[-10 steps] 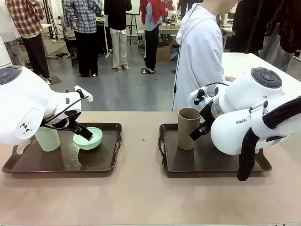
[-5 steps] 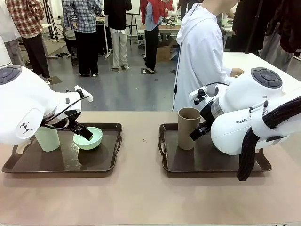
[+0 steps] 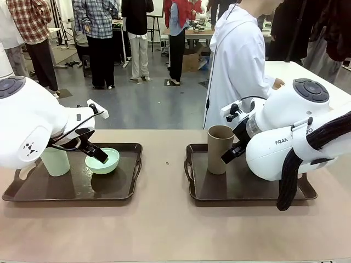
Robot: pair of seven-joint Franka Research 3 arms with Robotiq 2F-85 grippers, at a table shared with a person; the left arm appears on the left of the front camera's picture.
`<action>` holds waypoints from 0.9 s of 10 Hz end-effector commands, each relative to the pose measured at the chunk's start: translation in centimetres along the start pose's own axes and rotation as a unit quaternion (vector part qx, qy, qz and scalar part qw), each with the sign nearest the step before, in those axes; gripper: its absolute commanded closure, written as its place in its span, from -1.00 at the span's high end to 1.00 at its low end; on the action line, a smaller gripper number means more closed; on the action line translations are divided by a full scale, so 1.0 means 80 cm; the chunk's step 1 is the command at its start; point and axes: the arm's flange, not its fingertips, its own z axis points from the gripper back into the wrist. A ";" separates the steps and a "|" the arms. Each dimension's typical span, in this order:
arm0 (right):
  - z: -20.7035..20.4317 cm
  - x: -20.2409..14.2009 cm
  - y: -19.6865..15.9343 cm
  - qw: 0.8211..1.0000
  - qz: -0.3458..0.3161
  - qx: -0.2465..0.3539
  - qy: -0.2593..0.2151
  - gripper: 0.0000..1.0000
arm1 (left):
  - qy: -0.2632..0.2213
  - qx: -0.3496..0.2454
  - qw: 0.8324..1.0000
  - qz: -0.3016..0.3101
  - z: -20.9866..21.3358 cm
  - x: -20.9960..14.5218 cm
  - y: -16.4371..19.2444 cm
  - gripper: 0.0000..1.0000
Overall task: Set up a tray with a mat and arrange the tableware.
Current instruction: Pick up the Picnic Bowl and Reusable plastic cup from the Handle tray in front of the human's position and hold them in the air.
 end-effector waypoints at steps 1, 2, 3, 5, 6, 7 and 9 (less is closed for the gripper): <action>0.000 0.000 0.000 1.000 0.000 0.000 0.000 1.00 | 0.000 0.000 1.000 0.000 0.000 0.000 0.000 1.00; 0.023 -0.006 0.001 1.000 0.002 0.000 0.004 1.00 | 0.020 -0.001 1.000 -0.005 0.010 -0.013 0.004 1.00; 0.051 -0.017 0.006 1.000 -0.010 0.000 0.014 1.00 | 0.051 -0.006 0.999 -0.003 0.025 -0.026 -0.001 1.00; 0.115 -0.047 0.027 0.999 -0.019 0.001 0.026 1.00 | 0.097 -0.007 0.995 0.025 0.072 -0.042 -0.027 1.00; 0.143 -0.065 0.035 1.000 -0.008 -0.010 0.024 1.00 | 0.116 -0.026 0.993 0.025 0.092 -0.051 -0.036 1.00; 0.160 -0.084 0.043 0.999 -0.015 -0.014 0.040 1.00 | 0.138 -0.051 0.989 0.025 0.116 -0.059 -0.044 1.00; 0.162 -0.138 0.054 0.993 -0.058 0.001 0.106 1.00 | 0.160 -0.075 0.984 0.030 0.154 -0.092 -0.062 1.00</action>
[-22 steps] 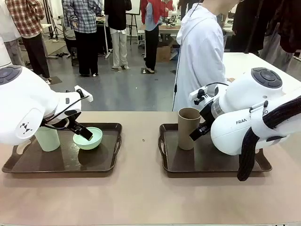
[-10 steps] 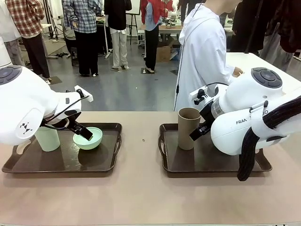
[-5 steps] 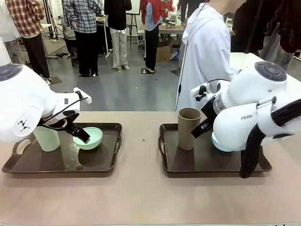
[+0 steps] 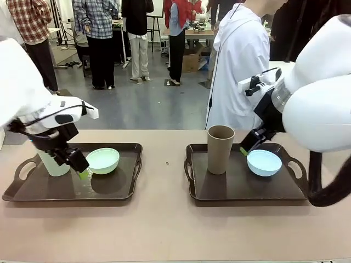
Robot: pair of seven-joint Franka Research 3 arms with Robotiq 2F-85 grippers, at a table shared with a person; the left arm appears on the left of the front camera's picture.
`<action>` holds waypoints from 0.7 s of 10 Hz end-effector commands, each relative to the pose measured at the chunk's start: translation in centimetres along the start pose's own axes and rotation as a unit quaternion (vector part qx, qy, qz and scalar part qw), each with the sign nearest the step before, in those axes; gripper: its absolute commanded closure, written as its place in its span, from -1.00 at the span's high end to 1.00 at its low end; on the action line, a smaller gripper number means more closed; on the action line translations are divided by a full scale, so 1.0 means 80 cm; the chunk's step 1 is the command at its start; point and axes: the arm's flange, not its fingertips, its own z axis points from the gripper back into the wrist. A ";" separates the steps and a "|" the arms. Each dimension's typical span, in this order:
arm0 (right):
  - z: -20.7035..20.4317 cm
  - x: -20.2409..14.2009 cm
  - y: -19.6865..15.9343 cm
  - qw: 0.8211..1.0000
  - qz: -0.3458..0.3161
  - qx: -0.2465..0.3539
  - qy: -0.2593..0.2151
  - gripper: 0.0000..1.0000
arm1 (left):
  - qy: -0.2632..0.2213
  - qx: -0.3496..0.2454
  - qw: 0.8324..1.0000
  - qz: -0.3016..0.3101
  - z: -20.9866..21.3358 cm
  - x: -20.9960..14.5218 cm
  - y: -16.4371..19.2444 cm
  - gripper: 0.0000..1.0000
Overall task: Set up a tray with a mat and arrange the tableware.
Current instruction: Pick up the Picnic Bowl and Reusable plastic cup from the Handle tray in front of the human's position and hold them in the air.
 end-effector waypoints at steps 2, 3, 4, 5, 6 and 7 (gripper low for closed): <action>-0.052 -0.181 0.031 0.993 -0.077 0.032 0.081 1.00 | -0.003 -0.019 0.998 0.058 0.003 -0.101 -0.010 1.00; -0.068 -0.191 0.032 0.989 -0.088 0.041 0.111 1.00 | -0.018 -0.020 0.997 0.071 0.000 -0.103 -0.004 1.00; 0.008 -0.029 0.003 0.997 -0.042 0.013 0.068 1.00 | 0.010 -0.020 1.000 0.018 0.037 -0.025 -0.007 1.00; 0.008 -0.029 0.003 0.997 -0.042 0.013 0.068 1.00 | 0.010 -0.020 1.000 0.018 0.037 -0.025 -0.007 1.00; 0.008 -0.029 0.003 0.997 -0.042 0.013 0.068 1.00 | 0.010 -0.020 1.000 0.018 0.037 -0.025 -0.007 1.00; 0.007 -0.037 0.004 0.994 -0.056 0.020 0.094 1.00 | 0.010 -0.020 1.000 0.018 0.037 -0.025 -0.007 1.00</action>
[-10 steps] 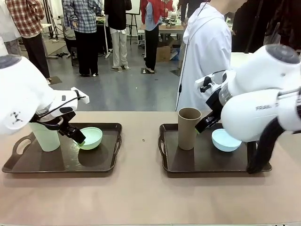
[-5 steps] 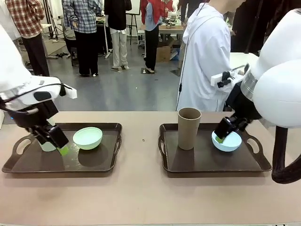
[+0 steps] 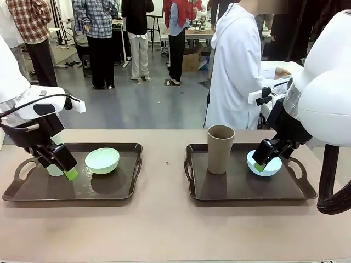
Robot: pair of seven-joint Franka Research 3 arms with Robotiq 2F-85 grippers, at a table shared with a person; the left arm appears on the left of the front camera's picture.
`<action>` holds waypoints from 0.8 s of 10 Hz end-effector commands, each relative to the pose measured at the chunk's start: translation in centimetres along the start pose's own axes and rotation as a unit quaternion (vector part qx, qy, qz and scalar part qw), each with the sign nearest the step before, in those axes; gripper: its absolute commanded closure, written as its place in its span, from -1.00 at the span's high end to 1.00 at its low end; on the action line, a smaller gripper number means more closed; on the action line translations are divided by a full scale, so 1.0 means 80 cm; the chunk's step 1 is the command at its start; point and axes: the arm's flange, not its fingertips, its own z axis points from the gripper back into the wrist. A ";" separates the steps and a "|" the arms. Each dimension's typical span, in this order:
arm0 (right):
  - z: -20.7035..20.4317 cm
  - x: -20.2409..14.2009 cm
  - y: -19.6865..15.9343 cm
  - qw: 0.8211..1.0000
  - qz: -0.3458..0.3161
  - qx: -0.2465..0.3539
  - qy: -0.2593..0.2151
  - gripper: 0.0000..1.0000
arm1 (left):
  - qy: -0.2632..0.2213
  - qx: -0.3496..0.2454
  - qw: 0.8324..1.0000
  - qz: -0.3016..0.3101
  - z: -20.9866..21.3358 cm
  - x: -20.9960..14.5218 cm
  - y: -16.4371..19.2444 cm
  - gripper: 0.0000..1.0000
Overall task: Set up a tray with a mat and arrange the tableware.
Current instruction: Pick up the Picnic Bowl and Reusable plastic cup from the Handle tray in front of the human's position and hold them in the air.
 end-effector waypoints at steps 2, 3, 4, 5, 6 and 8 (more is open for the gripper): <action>-0.015 0.007 -0.021 0.997 -0.022 0.068 0.006 1.00 | 0.010 -0.037 0.999 -0.010 0.010 -0.003 0.009 1.00; -0.007 -0.003 -0.047 0.995 -0.049 0.086 0.011 1.00 | -0.002 -0.066 0.998 -0.015 0.027 -0.007 0.016 1.00; 0.007 -0.014 -0.070 0.989 -0.073 0.131 -0.013 1.00 | -0.025 -0.107 0.994 -0.017 0.046 -0.013 0.027 1.00; 0.022 -0.032 -0.089 0.981 -0.092 0.163 -0.042 1.00 | -0.050 -0.143 0.988 -0.008 0.058 -0.023 0.045 1.00; 0.033 -0.053 -0.112 0.971 -0.116 0.195 -0.070 1.00 | -0.079 -0.189 0.979 0.023 0.065 -0.036 0.074 1.00; 0.048 -0.105 -0.158 0.944 -0.169 0.254 -0.129 1.00 | -0.118 -0.269 0.954 0.059 0.065 -0.067 0.131 1.00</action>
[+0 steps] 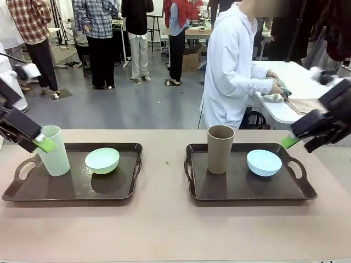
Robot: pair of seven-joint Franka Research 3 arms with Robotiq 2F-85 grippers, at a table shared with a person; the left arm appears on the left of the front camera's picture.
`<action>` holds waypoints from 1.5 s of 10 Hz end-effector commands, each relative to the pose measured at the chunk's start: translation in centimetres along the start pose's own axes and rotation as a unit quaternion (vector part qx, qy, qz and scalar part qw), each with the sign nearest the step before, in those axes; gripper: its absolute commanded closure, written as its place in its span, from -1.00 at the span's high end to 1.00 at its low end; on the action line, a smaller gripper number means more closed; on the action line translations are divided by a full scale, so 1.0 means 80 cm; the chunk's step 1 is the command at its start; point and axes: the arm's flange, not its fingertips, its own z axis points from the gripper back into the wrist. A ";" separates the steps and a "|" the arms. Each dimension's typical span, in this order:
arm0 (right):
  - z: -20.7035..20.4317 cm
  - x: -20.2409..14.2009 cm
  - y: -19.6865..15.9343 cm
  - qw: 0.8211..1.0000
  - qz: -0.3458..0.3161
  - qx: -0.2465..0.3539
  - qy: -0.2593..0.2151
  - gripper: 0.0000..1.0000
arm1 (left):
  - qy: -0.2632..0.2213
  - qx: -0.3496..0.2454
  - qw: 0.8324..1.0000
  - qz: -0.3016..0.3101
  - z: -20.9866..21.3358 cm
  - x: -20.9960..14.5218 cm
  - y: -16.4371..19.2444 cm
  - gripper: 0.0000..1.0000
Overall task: Set up a tray with a mat and arrange the tableware.
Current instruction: Pick up the Picnic Bowl and Reusable plastic cup from the Handle tray in front of the human's position and hold them in the air.
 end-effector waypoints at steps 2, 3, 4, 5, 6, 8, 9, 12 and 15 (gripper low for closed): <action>0.037 -0.060 -0.062 0.991 -0.056 0.083 -0.089 1.00 | -0.048 -0.097 0.992 0.065 0.020 -0.035 0.084 1.00; 0.047 -0.074 -0.083 0.986 -0.074 0.101 -0.108 1.00 | -0.071 -0.115 0.986 0.097 0.027 -0.045 0.115 1.00; 0.051 -0.086 -0.102 0.980 -0.098 0.123 -0.126 1.00 | -0.097 -0.137 0.977 0.130 0.040 -0.054 0.146 1.00; 0.054 -0.095 -0.118 0.975 -0.110 0.141 -0.134 1.00 | -0.109 -0.150 0.970 0.157 0.040 -0.061 0.166 1.00; 0.055 -0.099 -0.131 0.971 -0.119 0.161 -0.134 1.00 | -0.121 -0.163 0.963 0.178 0.037 -0.065 0.182 1.00; 0.052 -0.099 -0.147 0.965 -0.128 0.189 -0.129 1.00 | -0.140 -0.179 0.952 0.204 0.032 -0.072 0.198 1.00; 0.052 -0.100 -0.152 0.963 -0.133 0.195 -0.127 1.00 | -0.146 -0.183 0.949 0.211 0.030 -0.075 0.198 1.00; 0.048 -0.099 -0.161 0.963 -0.135 0.206 -0.105 1.00 | -0.149 -0.180 0.949 0.214 0.035 -0.086 0.203 1.00; 0.064 -0.087 -0.169 0.963 -0.146 0.200 -0.108 1.00 | -0.140 -0.178 0.947 0.227 0.032 -0.082 0.203 1.00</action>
